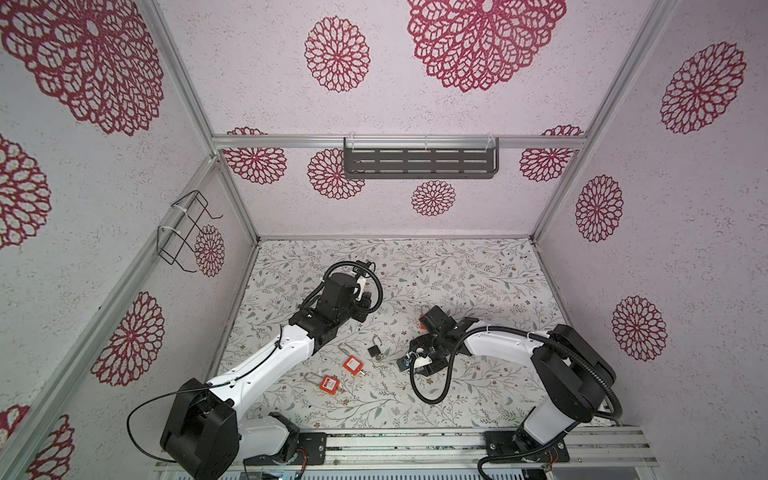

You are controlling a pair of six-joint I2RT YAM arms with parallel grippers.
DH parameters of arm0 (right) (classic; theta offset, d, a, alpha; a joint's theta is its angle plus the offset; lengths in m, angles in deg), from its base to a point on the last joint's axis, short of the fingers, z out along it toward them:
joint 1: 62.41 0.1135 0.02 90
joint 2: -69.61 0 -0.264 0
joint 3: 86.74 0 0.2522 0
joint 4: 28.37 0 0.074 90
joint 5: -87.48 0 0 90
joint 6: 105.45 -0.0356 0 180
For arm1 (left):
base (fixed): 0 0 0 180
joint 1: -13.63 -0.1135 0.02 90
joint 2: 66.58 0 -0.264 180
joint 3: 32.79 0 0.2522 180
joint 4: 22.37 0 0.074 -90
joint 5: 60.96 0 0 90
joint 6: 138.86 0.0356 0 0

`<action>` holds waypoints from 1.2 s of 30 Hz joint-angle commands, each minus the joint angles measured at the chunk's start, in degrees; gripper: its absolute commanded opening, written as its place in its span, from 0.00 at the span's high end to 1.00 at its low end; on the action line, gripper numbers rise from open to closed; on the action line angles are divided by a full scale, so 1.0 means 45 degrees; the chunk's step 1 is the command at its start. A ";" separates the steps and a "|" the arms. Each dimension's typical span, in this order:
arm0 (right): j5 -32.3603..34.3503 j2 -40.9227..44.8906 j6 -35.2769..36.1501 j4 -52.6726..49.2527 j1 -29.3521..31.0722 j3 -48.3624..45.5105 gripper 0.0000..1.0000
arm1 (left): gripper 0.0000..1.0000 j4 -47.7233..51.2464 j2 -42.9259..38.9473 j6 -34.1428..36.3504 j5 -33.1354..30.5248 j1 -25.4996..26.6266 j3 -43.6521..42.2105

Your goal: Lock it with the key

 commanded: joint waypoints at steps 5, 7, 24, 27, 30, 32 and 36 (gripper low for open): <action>0.0666 -0.0780 -0.1739 0.1489 0.0192 0.0843 0.36 | 0.62 0.0122 0.0104 0.0240 -0.0207 -0.0076 -0.0223; 0.0710 -0.0882 -0.2489 0.2056 0.0201 0.0997 0.36 | 0.63 0.0124 0.0078 0.0230 -0.0231 -0.0075 -0.0244; -0.1602 0.0365 -0.2586 -0.1228 -0.0357 0.1687 0.44 | 0.63 -0.0116 -0.0221 0.0575 -0.0108 -0.0080 -0.0454; -0.2092 0.0414 -0.2355 -0.1931 -0.0664 0.1637 0.45 | 0.63 -0.0107 -0.0208 0.0533 0.0020 -0.0093 -0.0449; -0.1947 0.0248 -0.2185 -0.2475 -0.0822 0.1713 0.45 | 0.63 -0.0025 -0.0237 0.0510 0.0143 -0.0082 -0.0459; -0.2046 0.0093 -0.2144 -0.2725 -0.0981 0.1768 0.44 | 0.62 -0.0009 -0.0264 0.0513 0.0150 -0.0097 -0.0488; -0.1935 -0.0240 -0.1780 -0.2889 -0.1232 0.1773 0.43 | 0.62 -0.0039 -0.0306 0.0571 0.0176 -0.0091 -0.0469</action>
